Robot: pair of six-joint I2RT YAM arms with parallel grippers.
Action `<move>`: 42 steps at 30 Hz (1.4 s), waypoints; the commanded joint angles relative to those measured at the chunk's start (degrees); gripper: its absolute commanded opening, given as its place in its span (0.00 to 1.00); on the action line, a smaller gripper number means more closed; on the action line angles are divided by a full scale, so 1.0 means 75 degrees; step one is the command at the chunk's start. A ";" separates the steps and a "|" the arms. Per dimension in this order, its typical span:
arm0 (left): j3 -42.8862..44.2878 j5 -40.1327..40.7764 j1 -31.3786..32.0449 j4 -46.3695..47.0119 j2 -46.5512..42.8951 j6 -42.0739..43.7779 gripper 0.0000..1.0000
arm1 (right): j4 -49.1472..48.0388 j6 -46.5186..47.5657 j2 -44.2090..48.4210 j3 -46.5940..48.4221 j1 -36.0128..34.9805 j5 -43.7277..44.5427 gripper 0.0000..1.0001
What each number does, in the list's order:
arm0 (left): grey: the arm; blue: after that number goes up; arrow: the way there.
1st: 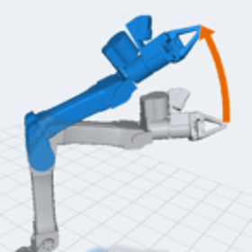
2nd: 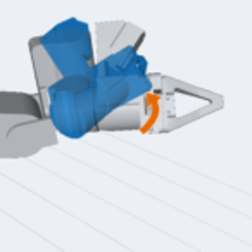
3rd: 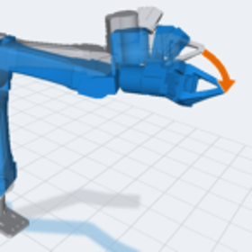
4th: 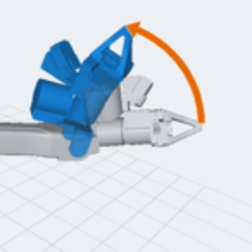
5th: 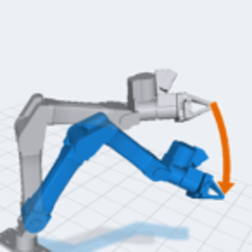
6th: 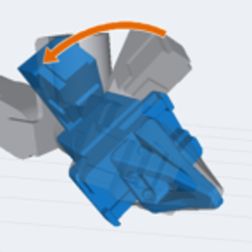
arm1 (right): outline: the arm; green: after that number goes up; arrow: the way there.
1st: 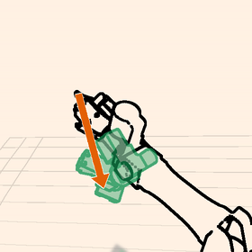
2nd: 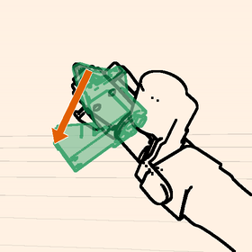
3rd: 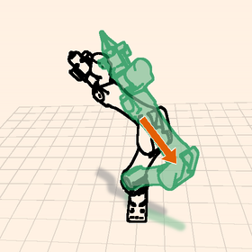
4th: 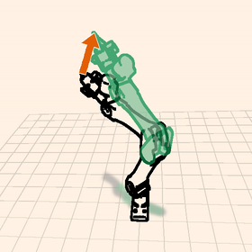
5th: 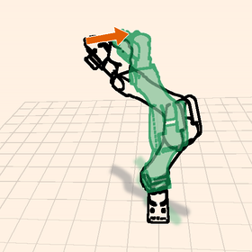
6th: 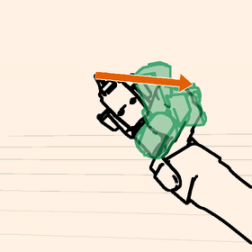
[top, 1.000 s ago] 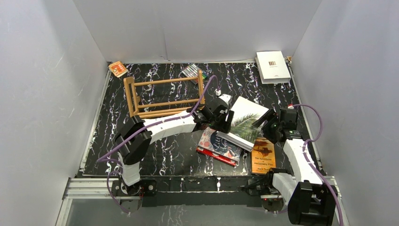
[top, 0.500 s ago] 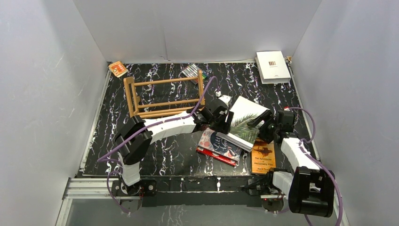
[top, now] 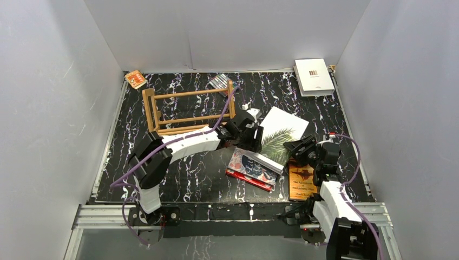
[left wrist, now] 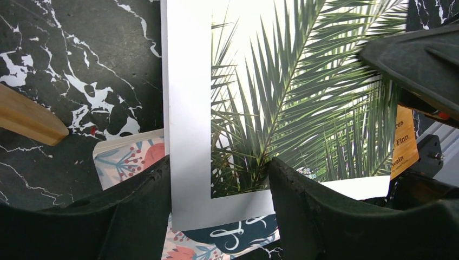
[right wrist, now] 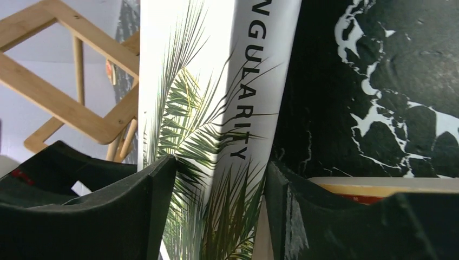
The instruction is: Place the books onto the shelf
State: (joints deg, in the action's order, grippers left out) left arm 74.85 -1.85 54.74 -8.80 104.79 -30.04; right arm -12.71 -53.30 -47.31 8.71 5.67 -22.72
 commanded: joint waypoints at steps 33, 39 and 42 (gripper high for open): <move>-0.0422 -0.2240 -0.0932 0.0747 -0.1552 -0.0342 0.65 | -0.0123 0.1474 0.1226 0.1542 0.0005 -0.2060 0.45; -0.0263 -0.1784 -0.1158 0.0366 -0.2296 -0.0285 0.74 | 0.0999 0.2179 0.1341 0.2471 -0.0019 -0.1604 0.46; -0.0205 -0.1594 -0.1296 0.0186 -0.2668 -0.0250 0.77 | 0.1352 0.2419 0.1269 0.2925 -0.0038 -0.1402 0.45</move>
State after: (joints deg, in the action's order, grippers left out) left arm 70.43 -15.53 46.52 -5.19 90.30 -32.60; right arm -6.33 -40.01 -38.09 24.93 5.80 -35.73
